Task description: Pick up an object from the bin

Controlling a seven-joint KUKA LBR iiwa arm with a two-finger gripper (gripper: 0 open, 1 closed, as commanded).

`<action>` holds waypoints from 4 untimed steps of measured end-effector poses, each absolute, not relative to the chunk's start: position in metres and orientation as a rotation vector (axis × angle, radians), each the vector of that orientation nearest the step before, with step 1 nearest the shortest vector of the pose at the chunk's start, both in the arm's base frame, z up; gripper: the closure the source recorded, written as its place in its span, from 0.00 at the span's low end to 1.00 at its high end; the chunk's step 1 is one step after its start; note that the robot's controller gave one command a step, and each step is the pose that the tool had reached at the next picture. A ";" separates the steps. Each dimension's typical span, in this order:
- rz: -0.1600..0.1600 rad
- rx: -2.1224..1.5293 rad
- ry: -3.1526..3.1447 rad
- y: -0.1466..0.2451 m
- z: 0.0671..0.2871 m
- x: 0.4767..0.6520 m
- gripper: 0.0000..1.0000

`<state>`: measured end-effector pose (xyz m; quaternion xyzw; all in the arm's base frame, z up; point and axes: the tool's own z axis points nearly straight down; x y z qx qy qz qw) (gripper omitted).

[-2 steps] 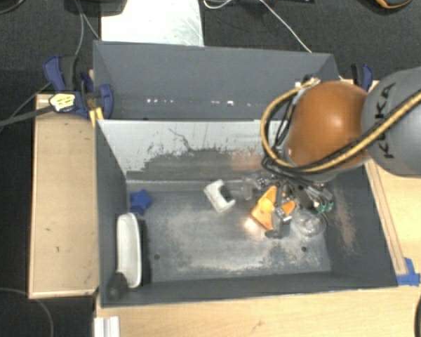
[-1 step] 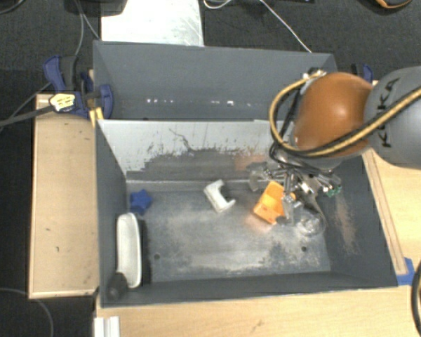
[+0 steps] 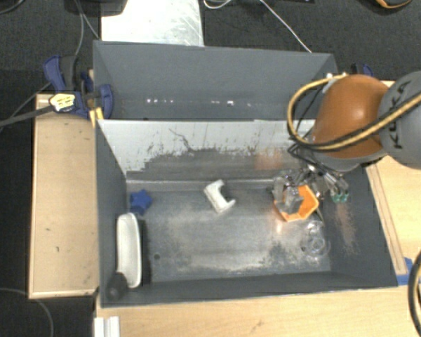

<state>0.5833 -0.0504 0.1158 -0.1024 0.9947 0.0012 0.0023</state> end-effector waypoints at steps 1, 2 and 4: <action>0.004 -0.318 3.121 -0.051 0.116 0.583 0.00; 0.004 -0.316 3.121 -0.051 0.116 0.583 0.00; 0.003 -0.480 3.092 -0.035 0.150 0.594 0.00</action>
Offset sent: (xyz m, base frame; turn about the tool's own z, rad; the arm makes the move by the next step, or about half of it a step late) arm 0.0000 0.0000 0.0000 0.0000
